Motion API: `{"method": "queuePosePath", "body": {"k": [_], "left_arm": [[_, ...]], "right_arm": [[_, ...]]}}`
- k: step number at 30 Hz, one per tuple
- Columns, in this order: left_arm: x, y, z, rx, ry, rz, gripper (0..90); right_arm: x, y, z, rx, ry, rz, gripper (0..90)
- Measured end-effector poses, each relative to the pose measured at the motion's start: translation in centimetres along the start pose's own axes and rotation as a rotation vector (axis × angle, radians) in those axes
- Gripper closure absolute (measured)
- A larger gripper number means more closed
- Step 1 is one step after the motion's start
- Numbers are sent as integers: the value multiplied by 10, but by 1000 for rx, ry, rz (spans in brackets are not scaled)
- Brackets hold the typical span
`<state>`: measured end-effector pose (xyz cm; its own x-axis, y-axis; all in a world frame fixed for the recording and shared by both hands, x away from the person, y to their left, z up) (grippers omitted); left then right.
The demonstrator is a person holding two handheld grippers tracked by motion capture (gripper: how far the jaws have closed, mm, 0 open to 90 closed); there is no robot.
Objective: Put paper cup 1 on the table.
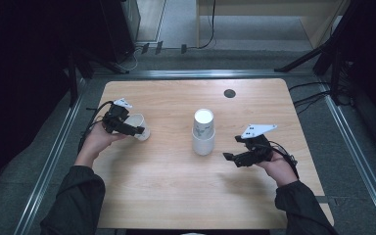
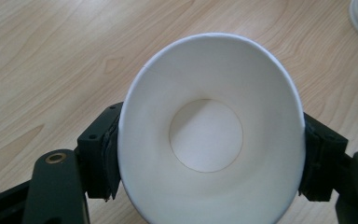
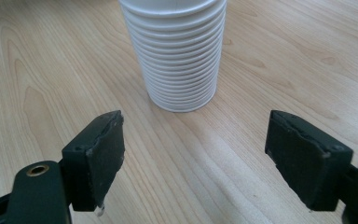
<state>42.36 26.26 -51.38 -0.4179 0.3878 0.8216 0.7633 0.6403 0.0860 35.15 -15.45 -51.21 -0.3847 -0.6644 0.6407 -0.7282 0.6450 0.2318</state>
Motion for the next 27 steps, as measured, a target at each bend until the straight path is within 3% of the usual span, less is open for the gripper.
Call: {"method": "queuePosePath", "body": {"k": [11, 19, 27], "left_arm": [[-7, -2, -4, -15, -2, -13, 219], [-9, -4, -6, -1, -31, 44, 179], [-6, -4, -6, 14, -52, 76, 95]], "right_arm": [[2, 0, 3, 2, 1, 13, 203], [4, -1, 4, -1, -2, 17, 203], [4, -1, 4, 2, 4, 12, 202]]}}
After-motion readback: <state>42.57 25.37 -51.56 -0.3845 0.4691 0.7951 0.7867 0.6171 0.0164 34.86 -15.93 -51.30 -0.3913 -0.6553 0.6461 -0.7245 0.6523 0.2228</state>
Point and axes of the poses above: each handheld gripper's, and its own axes: x roughly backward along the jaws, z roughly out of its underside, y roughly to its left, the point moved 4 cm from there along -x, roughly forward along the jaws, and after that the axes turned 12 degrees about -x, right-handed, at the moved point
